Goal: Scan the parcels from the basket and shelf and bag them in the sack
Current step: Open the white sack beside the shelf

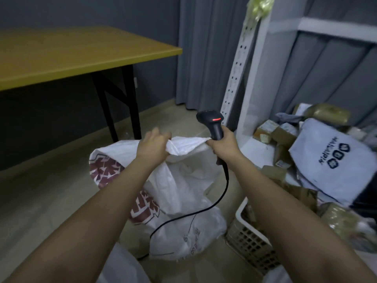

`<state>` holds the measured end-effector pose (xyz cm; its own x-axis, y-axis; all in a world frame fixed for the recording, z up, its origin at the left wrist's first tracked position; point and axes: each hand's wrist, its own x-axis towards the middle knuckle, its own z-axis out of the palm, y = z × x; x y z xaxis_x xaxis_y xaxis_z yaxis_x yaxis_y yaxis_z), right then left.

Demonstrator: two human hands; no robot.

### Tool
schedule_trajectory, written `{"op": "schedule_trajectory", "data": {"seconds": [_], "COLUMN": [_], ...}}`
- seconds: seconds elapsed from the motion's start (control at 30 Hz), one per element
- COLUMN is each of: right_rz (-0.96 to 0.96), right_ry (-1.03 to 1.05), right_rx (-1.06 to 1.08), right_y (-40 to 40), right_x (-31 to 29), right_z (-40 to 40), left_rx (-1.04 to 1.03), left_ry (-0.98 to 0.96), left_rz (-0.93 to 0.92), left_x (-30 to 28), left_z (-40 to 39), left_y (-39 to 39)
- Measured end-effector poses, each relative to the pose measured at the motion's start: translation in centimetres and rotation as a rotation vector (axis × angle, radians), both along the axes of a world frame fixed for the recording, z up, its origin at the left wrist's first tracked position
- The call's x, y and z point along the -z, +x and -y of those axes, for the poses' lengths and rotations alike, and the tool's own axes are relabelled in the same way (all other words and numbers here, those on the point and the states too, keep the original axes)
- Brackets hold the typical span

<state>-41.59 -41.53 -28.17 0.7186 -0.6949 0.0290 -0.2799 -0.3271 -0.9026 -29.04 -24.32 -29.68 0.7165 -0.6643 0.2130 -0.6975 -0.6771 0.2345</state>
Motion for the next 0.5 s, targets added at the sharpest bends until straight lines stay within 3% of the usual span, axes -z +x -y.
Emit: {"op": "schedule_trajectory", "data": {"seconds": [0.13,0.37,0.5], "right_rz": [0.085,0.353,0.391], "right_ry": [0.025,-0.062,-0.066], "right_rx": [0.107,0.24,0.244], "right_y": [-2.9,-7.1,-8.2], "right_x": [-5.5,-16.4,-17.6], "right_z": [0.2,0.3,1.5], "left_rx": [0.025,0.23,0.234], "left_ry": [-0.16,-0.617,-0.803], "left_rz": [0.01,-0.078,-0.235], "left_x": [-3.7,-11.3,-13.0], "left_z": [2.5,6.2,7.4], "left_y": [-0.5,-2.9,-3.6]}}
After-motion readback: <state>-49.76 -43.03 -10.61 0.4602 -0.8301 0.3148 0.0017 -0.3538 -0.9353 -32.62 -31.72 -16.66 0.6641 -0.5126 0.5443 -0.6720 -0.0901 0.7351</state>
